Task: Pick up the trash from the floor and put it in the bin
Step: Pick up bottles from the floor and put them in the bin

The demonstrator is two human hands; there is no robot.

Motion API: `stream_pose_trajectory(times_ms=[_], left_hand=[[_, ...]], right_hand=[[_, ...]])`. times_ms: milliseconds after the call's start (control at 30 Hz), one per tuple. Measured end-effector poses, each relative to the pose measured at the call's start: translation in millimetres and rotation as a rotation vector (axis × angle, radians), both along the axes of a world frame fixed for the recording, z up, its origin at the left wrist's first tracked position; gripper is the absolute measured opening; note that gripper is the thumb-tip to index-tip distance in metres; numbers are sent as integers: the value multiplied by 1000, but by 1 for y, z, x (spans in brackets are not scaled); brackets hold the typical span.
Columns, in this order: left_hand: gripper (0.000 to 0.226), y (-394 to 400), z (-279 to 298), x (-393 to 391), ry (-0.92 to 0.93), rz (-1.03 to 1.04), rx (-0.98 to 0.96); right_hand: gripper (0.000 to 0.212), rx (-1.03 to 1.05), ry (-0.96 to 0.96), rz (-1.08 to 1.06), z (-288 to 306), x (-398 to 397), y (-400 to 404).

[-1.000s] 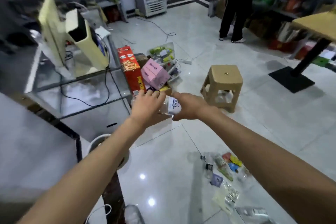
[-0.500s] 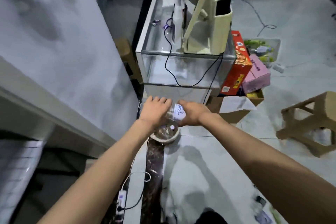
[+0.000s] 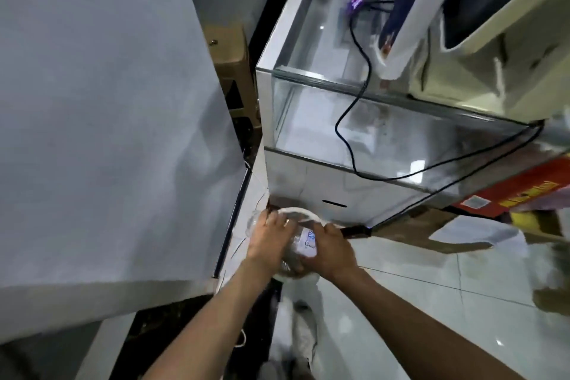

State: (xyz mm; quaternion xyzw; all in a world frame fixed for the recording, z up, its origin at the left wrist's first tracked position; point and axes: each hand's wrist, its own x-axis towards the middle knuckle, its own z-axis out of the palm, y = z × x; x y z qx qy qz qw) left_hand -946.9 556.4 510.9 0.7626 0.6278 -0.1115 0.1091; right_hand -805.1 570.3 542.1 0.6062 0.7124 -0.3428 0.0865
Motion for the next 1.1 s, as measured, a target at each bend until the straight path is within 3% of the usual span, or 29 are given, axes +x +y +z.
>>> stream_pose_trajectory(times_ms=[67,233,367,467,600,667,733,933,1100], left_hand=[[47,11,-58,-1,-34,33,-11],[70,31,-205,-18,-65,18,-130],[32,34,-309,-18,-40,-40,-87],[36,29,-320,-14,-219,24,-127],[56,31,-295,-26,-239,93,-167],[51,37,-276,-32,-263,120,-115],[37,47,-252,-38,-211,194,-15],[39,76,-143,-53,-180,417,-187],[36,70,-14,-60,-181,414,-227]], right_hand=[[92,-13,-48,16,-64,-6,17],[73,-134,-93,-50,-208,-12,30],[88,-115,-25,-115,-303,-12,19],[87,-86,11,-176,-361,-6,11],[56,-102,2,-133,-325,-26,26],[45,-158,4,-98,-298,-33,41],[40,-189,-12,10,-271,-41,57],[29,-278,-87,208,-180,-61,90],[25,-197,-75,270,-66,-50,92]])
